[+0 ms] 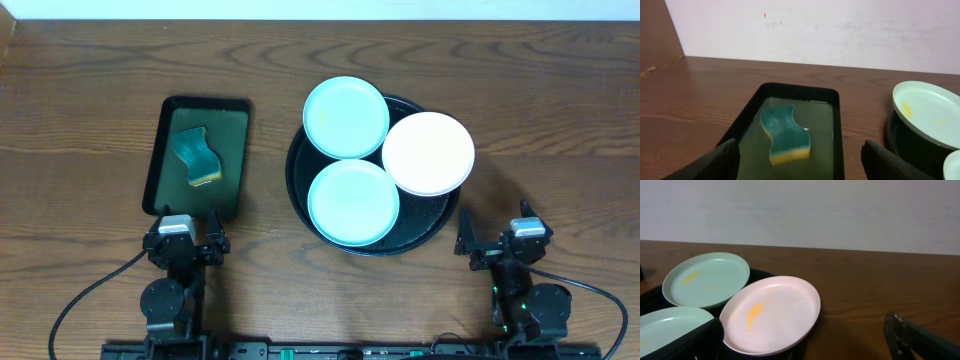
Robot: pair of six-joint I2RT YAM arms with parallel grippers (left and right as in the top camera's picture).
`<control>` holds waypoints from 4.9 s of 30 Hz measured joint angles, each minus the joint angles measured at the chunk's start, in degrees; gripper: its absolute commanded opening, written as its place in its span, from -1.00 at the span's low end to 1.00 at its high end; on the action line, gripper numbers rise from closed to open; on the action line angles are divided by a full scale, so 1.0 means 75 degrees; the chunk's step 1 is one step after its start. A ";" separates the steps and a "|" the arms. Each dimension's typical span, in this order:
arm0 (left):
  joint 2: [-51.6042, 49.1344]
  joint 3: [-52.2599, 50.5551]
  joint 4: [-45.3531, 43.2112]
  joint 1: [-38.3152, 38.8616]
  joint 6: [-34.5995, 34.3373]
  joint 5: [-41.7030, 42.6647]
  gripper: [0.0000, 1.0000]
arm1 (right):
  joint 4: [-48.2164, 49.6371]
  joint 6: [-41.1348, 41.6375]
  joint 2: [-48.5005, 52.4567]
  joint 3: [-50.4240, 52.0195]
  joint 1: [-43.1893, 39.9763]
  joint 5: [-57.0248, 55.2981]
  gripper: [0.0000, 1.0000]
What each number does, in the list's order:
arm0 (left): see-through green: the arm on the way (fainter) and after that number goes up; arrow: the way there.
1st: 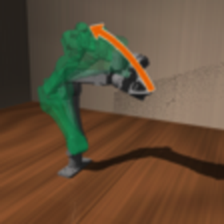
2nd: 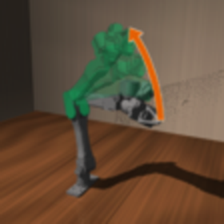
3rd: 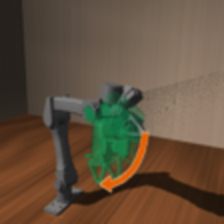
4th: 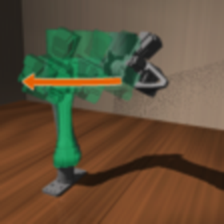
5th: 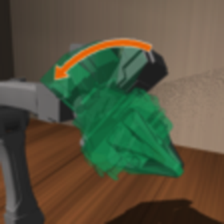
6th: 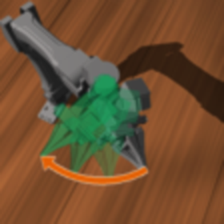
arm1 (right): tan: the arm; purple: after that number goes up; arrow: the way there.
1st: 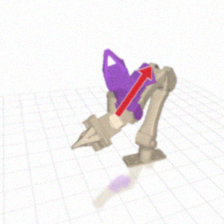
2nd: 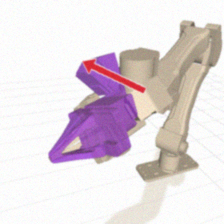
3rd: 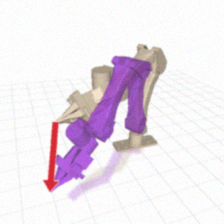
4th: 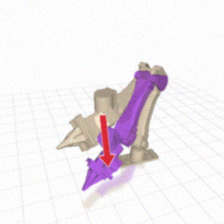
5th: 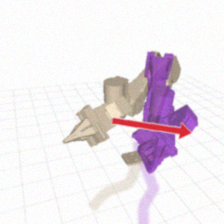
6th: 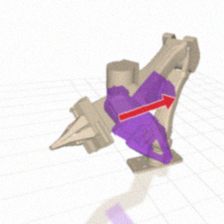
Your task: Clean dirty plates on tray and stack at the side
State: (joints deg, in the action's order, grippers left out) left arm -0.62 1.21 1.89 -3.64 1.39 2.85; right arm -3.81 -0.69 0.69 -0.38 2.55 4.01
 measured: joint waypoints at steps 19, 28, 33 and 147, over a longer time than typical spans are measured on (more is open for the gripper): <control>0.0000 0.0000 0.0000 0.0000 0.0000 0.0000 0.57 | -0.0003 0.0000 0.0000 0.0000 0.0000 0.0000 0.99; 0.0000 0.0000 0.0000 0.0000 0.0000 0.0000 0.57 | -0.0003 0.0000 0.0000 0.0000 0.0000 0.0000 0.99; 0.0000 0.0000 0.0000 0.0000 0.0000 0.0000 0.57 | -0.0003 0.0000 0.0000 0.0000 0.0000 0.0000 0.99; -1.5973 1.1135 0.5415 -0.0994 -0.2331 0.0411 0.22 | -0.0003 0.0000 0.0003 0.0000 0.0000 -0.0029 0.99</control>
State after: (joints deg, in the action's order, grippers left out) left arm -120.42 84.73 42.50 -11.09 -16.10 5.93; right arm -3.84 -0.69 0.71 -0.38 2.55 3.79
